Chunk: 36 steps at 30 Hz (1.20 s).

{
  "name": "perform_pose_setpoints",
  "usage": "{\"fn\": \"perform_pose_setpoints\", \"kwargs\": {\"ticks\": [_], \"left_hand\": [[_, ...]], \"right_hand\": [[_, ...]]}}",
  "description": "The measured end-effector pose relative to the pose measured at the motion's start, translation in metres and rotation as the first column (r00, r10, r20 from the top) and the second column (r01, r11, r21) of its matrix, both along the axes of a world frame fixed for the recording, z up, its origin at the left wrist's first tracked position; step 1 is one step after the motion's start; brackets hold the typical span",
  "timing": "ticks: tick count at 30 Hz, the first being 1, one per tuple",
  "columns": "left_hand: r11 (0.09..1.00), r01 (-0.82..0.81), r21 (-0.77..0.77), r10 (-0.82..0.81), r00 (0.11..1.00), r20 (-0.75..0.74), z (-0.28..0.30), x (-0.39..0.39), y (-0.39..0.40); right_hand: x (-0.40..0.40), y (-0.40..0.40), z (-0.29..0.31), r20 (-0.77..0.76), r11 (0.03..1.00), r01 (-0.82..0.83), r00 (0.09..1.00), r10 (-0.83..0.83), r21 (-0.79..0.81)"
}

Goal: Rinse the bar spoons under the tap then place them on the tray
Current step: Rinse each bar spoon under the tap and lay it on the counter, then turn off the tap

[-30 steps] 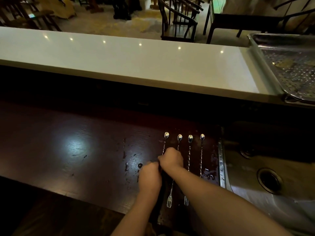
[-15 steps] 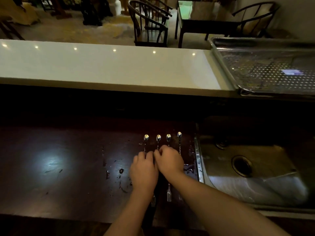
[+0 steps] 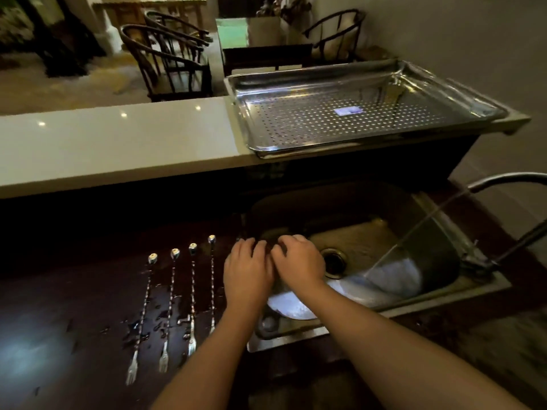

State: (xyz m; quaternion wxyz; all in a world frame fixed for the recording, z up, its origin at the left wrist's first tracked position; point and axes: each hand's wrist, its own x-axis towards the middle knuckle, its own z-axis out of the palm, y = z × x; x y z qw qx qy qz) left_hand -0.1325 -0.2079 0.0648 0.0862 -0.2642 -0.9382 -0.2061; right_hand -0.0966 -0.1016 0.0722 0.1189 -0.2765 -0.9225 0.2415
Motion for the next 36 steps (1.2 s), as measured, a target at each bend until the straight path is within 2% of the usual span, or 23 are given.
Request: {"fn": "perform_pose_setpoints", "kwargs": {"ticks": [4, 10, 14, 26, 36], "left_hand": [[1.000, 0.027, 0.011, -0.026, 0.999, -0.017, 0.003, 0.031, 0.054], [0.996, 0.087, -0.014, -0.088, 0.996, -0.030, 0.001, 0.080, 0.129], [0.996, 0.084, -0.021, -0.085, 0.995, -0.043, -0.009, 0.106, 0.166], [0.982, 0.165, -0.090, -0.168, 0.985, -0.027, -0.059, 0.131, 0.206], [0.993, 0.097, -0.072, -0.100, 0.994, -0.044, -0.092, 0.133, 0.209]], "right_hand": [[0.040, 0.063, 0.000, -0.012, 0.998, 0.043, 0.999, -0.043, 0.049], [0.105, 0.147, -0.005, -0.048, 0.977, 0.063, 0.997, -0.054, 0.205], [0.142, 0.195, -0.013, 0.028, 0.969, 0.087, 0.995, -0.096, 0.233], [0.199, 0.267, -0.023, 0.086, 0.937, 0.250, 0.957, -0.278, 0.242], [0.194, 0.294, -0.024, 0.205, 0.958, 0.249, 0.940, -0.275, 0.144]]}}
